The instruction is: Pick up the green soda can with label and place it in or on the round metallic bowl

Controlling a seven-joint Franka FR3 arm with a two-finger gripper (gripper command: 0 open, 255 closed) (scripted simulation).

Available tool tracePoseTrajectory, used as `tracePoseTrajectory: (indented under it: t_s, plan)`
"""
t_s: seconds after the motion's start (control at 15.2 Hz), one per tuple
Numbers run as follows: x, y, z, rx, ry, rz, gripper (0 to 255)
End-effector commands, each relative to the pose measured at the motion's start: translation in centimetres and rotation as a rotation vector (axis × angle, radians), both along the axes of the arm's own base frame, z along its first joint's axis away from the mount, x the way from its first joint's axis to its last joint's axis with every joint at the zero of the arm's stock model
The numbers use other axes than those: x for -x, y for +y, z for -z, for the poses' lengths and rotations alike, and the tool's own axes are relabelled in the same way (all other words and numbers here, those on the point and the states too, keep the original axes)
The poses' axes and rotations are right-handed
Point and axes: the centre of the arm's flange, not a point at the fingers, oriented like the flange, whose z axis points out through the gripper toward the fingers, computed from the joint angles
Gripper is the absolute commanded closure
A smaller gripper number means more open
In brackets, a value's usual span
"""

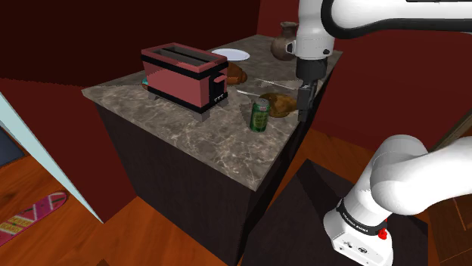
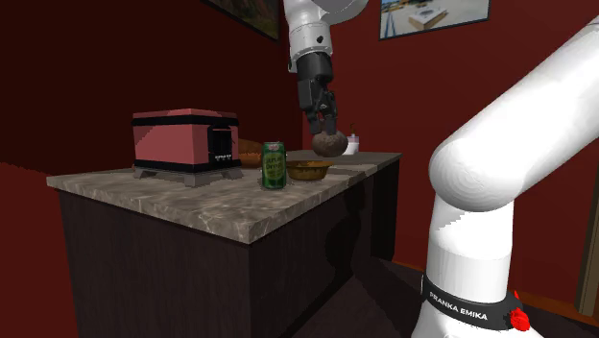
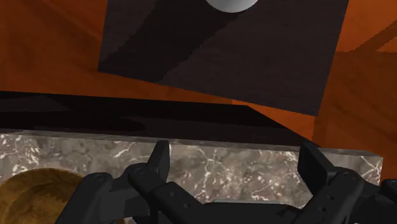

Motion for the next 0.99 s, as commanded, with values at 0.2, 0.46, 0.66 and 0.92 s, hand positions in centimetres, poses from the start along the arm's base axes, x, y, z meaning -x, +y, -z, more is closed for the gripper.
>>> tracePoseTrajectory:
  t_s: [0.2,0.46,0.66,0.92]
  plan:
    - [-3.1,-0.1,0.5,-0.005,-0.052,-0.016,0]
    - [-7.3,0.0,0.8,-0.011,-0.121,-0.038,0]
    - [-10.5,0.0,0.9,-0.015,-0.173,-0.055,0]
    - [-11.5,0.1,2.5,-0.017,-0.190,-0.060,0]
